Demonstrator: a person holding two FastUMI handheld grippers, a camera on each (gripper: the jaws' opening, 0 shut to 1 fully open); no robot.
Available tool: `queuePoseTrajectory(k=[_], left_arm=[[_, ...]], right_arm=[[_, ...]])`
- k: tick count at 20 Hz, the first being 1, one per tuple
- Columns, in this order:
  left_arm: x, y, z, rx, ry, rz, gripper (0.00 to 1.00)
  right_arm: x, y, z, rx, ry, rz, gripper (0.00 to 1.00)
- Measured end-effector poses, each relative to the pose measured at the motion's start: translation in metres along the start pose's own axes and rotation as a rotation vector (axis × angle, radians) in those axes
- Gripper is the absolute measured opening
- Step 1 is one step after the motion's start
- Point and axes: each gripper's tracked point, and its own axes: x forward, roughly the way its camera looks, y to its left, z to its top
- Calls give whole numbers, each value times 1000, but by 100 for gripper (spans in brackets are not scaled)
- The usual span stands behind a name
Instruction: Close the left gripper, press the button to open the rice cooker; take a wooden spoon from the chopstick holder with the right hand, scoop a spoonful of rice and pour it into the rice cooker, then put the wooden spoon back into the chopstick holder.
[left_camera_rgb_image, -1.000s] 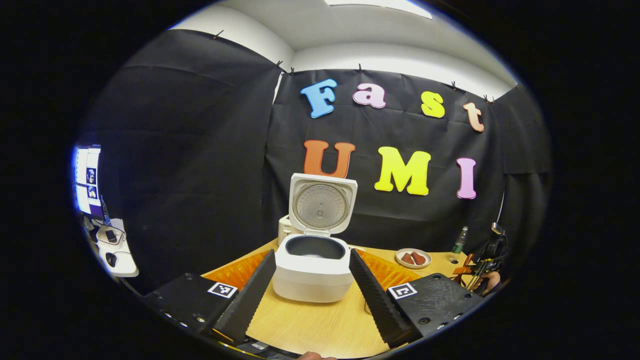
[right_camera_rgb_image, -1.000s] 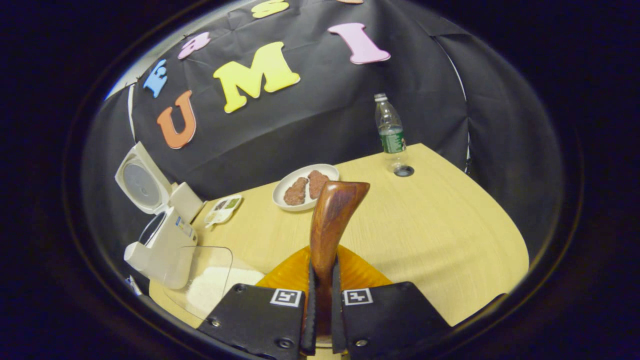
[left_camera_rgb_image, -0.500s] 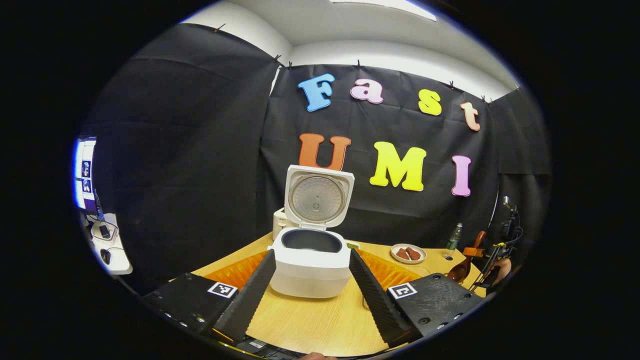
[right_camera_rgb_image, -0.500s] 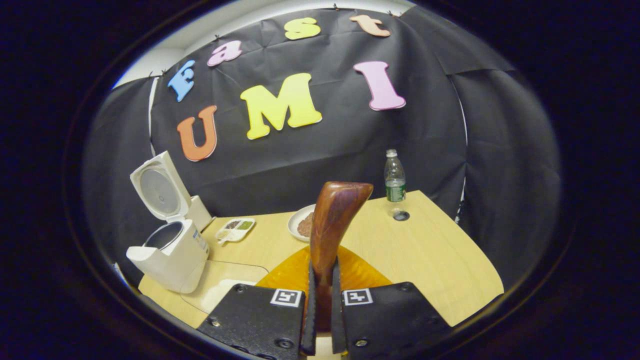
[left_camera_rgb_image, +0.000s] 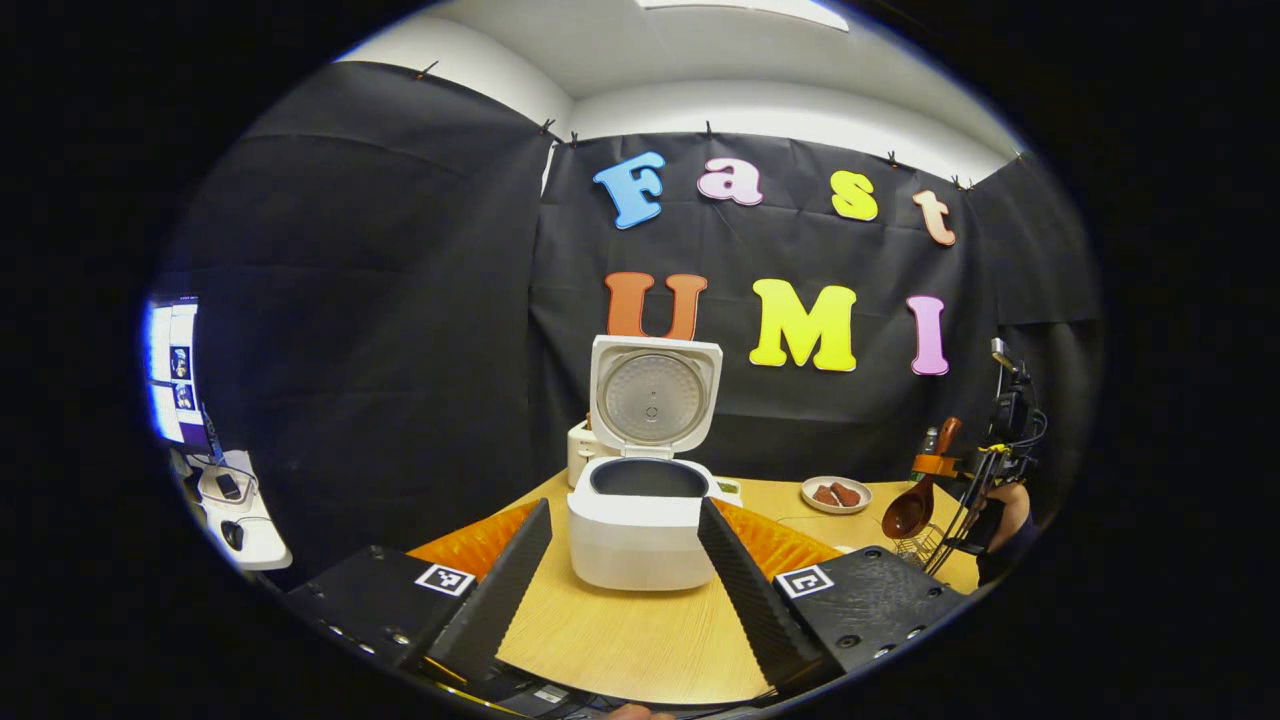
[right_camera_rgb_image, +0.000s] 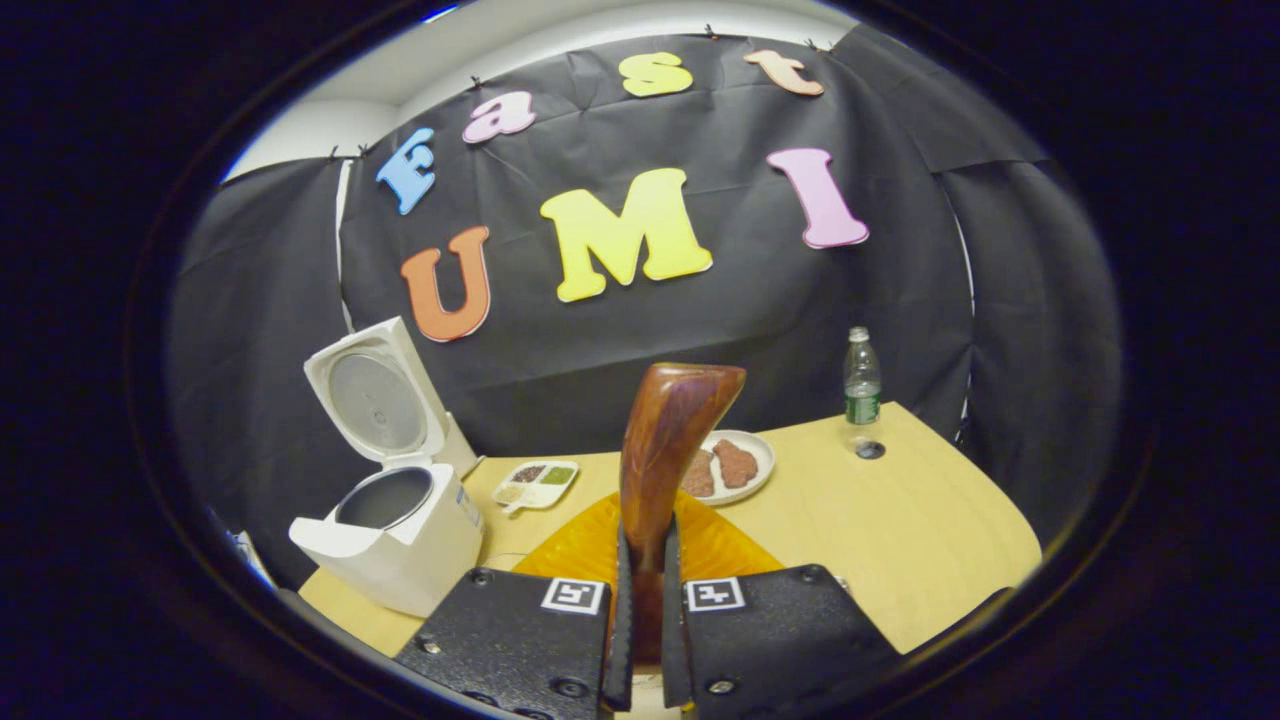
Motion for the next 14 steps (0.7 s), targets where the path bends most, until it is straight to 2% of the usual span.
queuePoseTrajectory(k=[3, 10, 14], left_arm=[[1, 0, 0, -15, -1, -16, 94], [8, 4, -13, -37, 39, -23, 94], [11, 2, -13, -25, 45, -27, 94]], right_arm=[[22, 21, -30, -45, 44, 11, 17], [54, 6, -85, -266, 69, -115, 17], [46, 14, -104, -267, 115, -108, 17]])
